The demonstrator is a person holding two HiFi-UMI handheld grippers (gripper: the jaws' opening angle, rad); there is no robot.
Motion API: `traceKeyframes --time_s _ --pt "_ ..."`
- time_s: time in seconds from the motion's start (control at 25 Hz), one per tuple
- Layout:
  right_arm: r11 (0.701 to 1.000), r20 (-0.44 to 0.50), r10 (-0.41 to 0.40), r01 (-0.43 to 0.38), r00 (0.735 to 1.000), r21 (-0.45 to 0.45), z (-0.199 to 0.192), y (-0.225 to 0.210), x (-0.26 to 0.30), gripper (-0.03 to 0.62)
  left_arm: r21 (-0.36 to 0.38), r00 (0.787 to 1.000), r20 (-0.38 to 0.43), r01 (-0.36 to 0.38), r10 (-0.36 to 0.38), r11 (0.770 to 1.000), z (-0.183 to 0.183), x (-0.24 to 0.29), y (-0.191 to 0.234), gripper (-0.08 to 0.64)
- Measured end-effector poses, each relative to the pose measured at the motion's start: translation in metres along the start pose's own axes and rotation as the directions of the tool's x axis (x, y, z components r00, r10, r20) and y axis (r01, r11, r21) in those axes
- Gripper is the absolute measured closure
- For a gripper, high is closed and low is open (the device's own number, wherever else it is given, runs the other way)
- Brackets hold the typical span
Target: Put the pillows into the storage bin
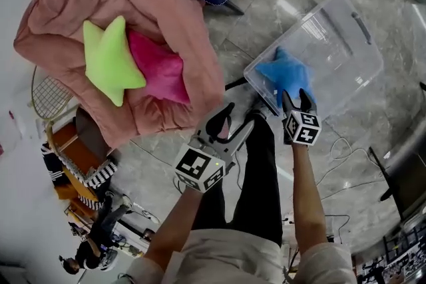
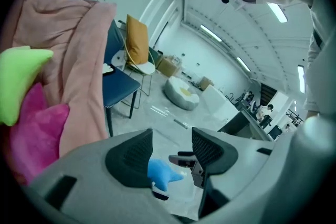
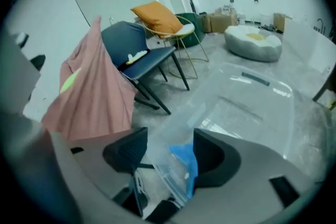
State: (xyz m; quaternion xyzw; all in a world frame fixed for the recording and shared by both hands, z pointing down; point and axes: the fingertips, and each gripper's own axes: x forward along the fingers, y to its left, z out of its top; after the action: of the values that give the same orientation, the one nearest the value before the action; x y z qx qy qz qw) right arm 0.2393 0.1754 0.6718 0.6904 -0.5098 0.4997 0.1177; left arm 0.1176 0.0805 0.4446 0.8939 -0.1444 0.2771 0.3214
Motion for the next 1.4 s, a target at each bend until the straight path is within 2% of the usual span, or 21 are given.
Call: traceKeyframes --time_s 0.12,0.2,0.32,0.44,0.6,0.76,0.92,1.0,1.08,1.2,1.24,1.32,1.4 --pt "0.998 0.102 0.060 -0.056 0.993 -0.043 0.051 0.048 -0.016 0.324 -0.031 0.999 0.021 -0.031 0.032 0.999 -0.007 -0.028 0.018 0.333" --pt "0.992 0.149 0.079 -0.063 0.986 -0.111 0.079 0.086 -0.027 0.324 -0.060 0.997 0.040 -0.064 0.066 0.996 -0.013 -0.053 0.034 0.333" --pt "0.974 0.217 0.140 -0.095 0.966 -0.204 0.118 0.154 -0.044 0.324 -0.108 0.989 0.072 -0.118 0.127 0.987 -0.023 -0.093 0.068 0.333" --pt "0.945 0.252 0.214 -0.136 0.944 -0.296 0.140 0.229 -0.055 0.322 -0.143 0.974 0.094 -0.192 0.206 0.971 -0.031 -0.136 0.117 0.333" --pt "0.880 0.224 0.331 -0.214 0.917 -0.424 0.149 0.337 -0.052 0.321 -0.260 0.936 0.146 -0.276 0.320 0.925 -0.036 -0.200 0.193 0.333" --pt "0.819 0.152 0.396 -0.274 0.905 -0.505 0.133 0.422 -0.026 0.311 -0.310 0.894 0.169 -0.352 0.415 0.883 -0.045 -0.252 0.258 0.333" --pt "0.763 0.065 0.429 -0.323 0.901 -0.559 0.109 0.490 0.003 0.302 -0.338 0.854 0.154 -0.426 0.496 0.839 -0.064 -0.295 0.322 0.331" --pt "0.732 0.015 0.438 -0.348 0.899 -0.586 0.100 0.517 0.016 0.295 -0.381 0.834 0.155 -0.443 0.529 0.811 -0.072 -0.312 0.353 0.331" --pt "0.701 -0.035 0.440 -0.368 0.897 -0.611 0.091 0.536 0.028 0.285 -0.395 0.820 0.154 -0.460 0.551 0.795 -0.075 -0.324 0.380 0.321" --pt "0.648 -0.114 0.427 -0.392 0.897 -0.653 0.078 0.555 0.044 0.265 -0.335 0.824 0.128 -0.488 0.552 0.806 -0.076 -0.327 0.412 0.266" --pt "0.630 -0.141 0.417 -0.397 0.898 -0.667 0.073 0.560 0.050 0.262 -0.315 0.833 0.121 -0.484 0.540 0.816 -0.076 -0.325 0.420 0.252" --pt "0.601 -0.187 0.374 -0.391 0.908 -0.697 0.065 0.564 0.062 0.262 -0.290 0.864 0.117 -0.441 0.489 0.849 -0.076 -0.315 0.429 0.245" --pt "0.587 -0.219 0.322 -0.376 0.921 -0.717 0.059 0.563 0.075 0.244 -0.257 0.890 0.102 -0.408 0.444 0.876 -0.076 -0.304 0.435 0.231"
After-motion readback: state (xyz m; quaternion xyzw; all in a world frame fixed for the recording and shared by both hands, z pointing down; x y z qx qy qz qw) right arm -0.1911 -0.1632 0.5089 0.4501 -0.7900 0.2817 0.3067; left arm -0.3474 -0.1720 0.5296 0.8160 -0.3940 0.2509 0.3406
